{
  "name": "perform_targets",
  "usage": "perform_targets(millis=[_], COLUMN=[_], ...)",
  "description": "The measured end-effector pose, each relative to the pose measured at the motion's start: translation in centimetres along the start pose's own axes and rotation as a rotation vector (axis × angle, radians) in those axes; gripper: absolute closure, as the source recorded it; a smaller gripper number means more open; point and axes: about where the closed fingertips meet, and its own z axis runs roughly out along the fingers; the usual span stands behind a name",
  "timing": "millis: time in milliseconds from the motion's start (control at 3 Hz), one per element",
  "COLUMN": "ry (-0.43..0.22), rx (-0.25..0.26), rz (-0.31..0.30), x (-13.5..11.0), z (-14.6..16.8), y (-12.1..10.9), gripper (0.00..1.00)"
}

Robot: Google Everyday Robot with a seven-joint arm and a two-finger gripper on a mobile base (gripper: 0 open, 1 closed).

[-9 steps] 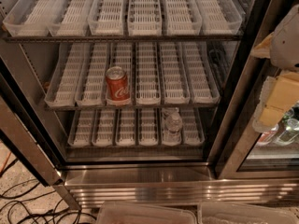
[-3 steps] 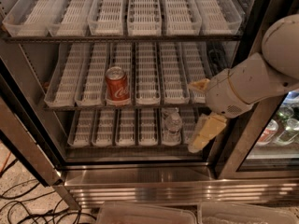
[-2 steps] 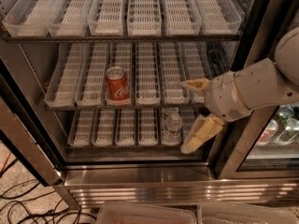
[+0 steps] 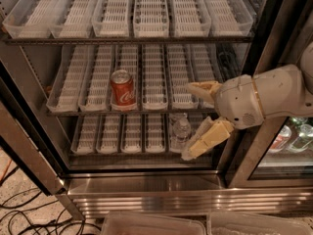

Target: Pick coke can from middle shelf of fridge

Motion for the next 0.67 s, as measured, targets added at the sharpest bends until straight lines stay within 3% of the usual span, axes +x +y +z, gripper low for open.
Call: perform_targets(millis=[333,667], ry=[0.0,-0.039], rx=[0.0,0.071], rz=[0.0,0.016], x=[0.0,-0.13], z=[0.0,0.41], y=[0.0,-0.3], gripper=[0.0,0.0])
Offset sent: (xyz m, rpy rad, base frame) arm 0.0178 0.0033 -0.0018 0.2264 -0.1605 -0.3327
